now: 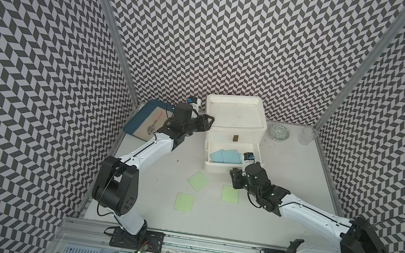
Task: Please put the sticky notes in the drawer by color
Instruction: Close the drawer in the storage box.
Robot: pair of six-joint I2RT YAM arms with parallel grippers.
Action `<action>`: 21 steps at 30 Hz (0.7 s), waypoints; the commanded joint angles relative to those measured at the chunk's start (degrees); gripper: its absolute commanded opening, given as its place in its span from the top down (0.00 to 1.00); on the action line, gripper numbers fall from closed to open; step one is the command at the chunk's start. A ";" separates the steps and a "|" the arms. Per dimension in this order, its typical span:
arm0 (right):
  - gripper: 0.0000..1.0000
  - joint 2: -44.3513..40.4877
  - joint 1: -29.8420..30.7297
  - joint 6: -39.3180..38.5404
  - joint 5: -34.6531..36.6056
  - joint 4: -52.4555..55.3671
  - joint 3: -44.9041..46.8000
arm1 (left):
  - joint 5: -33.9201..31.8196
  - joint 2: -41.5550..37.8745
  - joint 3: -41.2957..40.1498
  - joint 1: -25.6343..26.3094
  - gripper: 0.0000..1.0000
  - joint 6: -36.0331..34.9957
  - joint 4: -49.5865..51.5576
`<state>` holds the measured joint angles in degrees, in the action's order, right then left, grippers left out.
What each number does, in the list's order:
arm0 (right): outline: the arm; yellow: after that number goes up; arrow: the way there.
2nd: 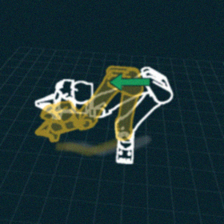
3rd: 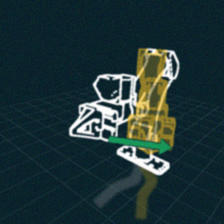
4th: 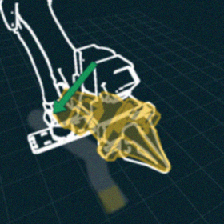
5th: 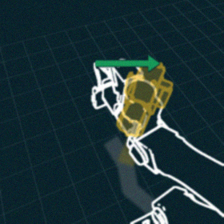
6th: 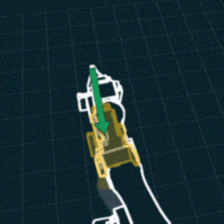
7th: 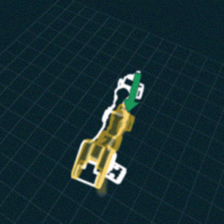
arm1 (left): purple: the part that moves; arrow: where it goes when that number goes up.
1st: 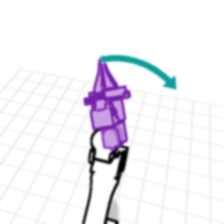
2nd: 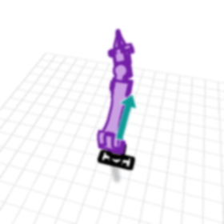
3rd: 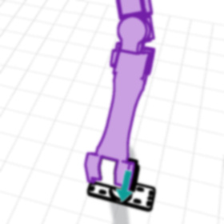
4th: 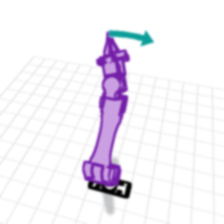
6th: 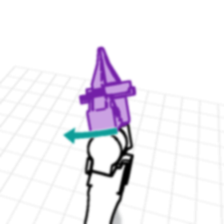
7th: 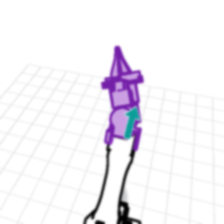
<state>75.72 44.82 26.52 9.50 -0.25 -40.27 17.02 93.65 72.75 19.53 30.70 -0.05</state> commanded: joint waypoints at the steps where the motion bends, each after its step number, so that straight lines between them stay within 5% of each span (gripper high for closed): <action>1: 0.68 0.72 -0.78 -0.48 2.15 -5.84 -2.91 | 2.89 1.44 -2.76 0.59 0.48 -0.90 1.82; 21: 0.75 9.34 -4.88 -0.02 1.74 -12.38 -8.67 | 4.95 -0.22 -6.54 0.56 0.48 -0.04 -0.77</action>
<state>83.57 40.88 26.57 11.57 -5.85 -47.09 18.39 92.99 69.04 19.07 32.05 -6.50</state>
